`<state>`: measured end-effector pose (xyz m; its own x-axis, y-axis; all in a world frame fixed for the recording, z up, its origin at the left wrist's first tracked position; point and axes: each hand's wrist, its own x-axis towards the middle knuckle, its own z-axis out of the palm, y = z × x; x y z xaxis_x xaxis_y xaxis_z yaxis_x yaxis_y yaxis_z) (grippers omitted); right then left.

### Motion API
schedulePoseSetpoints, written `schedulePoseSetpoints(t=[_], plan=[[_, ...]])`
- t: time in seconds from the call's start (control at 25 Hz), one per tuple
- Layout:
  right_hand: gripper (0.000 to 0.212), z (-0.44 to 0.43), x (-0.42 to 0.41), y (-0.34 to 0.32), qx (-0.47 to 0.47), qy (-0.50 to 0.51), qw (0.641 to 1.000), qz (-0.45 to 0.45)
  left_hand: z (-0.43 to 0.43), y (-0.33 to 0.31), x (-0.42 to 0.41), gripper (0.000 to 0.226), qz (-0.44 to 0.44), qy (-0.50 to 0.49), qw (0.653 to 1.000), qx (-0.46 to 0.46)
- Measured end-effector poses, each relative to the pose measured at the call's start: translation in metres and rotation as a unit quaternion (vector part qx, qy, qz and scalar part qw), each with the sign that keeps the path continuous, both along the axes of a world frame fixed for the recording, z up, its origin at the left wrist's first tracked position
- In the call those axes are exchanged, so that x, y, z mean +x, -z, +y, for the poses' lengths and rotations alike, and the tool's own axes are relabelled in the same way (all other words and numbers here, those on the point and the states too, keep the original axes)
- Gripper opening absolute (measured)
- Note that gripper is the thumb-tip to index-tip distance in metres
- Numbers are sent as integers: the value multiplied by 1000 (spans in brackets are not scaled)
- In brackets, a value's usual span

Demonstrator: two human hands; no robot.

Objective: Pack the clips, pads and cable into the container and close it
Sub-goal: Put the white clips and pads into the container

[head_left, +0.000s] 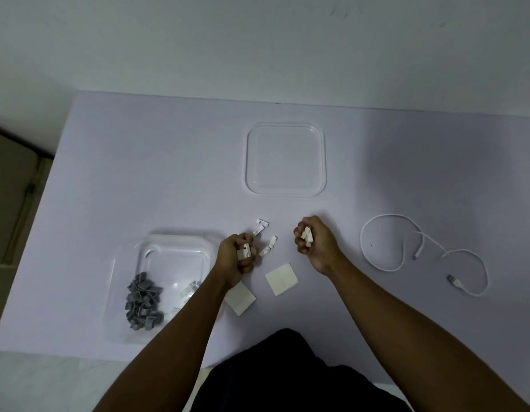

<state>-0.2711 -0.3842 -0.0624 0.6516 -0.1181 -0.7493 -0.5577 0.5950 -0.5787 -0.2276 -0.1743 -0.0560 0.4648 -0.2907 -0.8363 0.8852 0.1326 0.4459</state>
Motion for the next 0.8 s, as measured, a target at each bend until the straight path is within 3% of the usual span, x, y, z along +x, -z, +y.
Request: schedulePoseSetpoints(t=[0.08,0.16,0.2,0.28,0.32,0.4,0.48,0.68,0.8], plan=[[43,3,2,2,-103,-60,993,23,0,-1,4,15,-14,25,999,15],[45,8,2,10,-215,-123,969,3,-3,0,8,29,-46,85,990,98],[43,11,2,15,-276,-158,948,-26,-4,2,9,37,-88,127,973,169],[23,14,1,26,-375,-228,894,-93,-7,8,9,41,-221,212,894,329],[12,15,0,30,-394,-265,872,-123,-8,11,8,34,-275,244,847,384],[26,16,-2,34,-410,-335,835,-148,-8,16,6,18,-325,266,802,425],[34,19,-2,32,-418,-364,819,-144,-8,18,5,21,-334,293,789,425],[20,19,-2,35,-458,-353,800,-162,-11,22,11,30,-353,345,748,444],[10,15,-5,37,-458,-330,814,-134,-13,22,14,30,-385,379,707,457]])
